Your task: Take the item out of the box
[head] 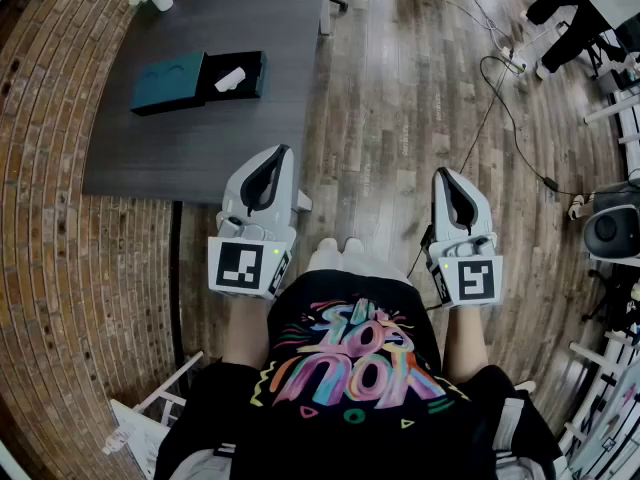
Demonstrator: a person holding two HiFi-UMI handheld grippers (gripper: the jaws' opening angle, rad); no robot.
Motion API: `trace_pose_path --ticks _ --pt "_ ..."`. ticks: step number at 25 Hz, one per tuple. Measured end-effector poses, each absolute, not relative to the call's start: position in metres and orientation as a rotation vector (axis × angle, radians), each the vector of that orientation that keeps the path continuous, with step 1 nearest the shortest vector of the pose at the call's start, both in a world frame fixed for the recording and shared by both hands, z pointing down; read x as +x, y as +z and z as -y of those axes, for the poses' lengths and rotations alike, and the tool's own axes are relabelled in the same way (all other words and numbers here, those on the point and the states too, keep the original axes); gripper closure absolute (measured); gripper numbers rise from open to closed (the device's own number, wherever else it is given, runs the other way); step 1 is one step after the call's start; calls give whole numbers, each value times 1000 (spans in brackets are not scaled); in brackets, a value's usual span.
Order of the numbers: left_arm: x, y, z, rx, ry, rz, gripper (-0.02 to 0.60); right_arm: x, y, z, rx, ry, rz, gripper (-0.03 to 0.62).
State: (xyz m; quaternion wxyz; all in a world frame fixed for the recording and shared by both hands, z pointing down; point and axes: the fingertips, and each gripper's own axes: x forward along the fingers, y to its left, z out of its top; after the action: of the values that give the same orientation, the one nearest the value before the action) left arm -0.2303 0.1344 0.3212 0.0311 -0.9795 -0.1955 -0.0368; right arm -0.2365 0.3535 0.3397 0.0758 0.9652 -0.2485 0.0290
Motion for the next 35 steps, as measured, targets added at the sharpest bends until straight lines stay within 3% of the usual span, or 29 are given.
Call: trace_pose_path --ticks 21,35 --pt "-179 315 -154 -2980 -93 541 580 -194 350 -406 3008 78 671 592" --pt "-28 327 -150 -3057 -74 586 580 -49 342 -392 2939 104 670 592"
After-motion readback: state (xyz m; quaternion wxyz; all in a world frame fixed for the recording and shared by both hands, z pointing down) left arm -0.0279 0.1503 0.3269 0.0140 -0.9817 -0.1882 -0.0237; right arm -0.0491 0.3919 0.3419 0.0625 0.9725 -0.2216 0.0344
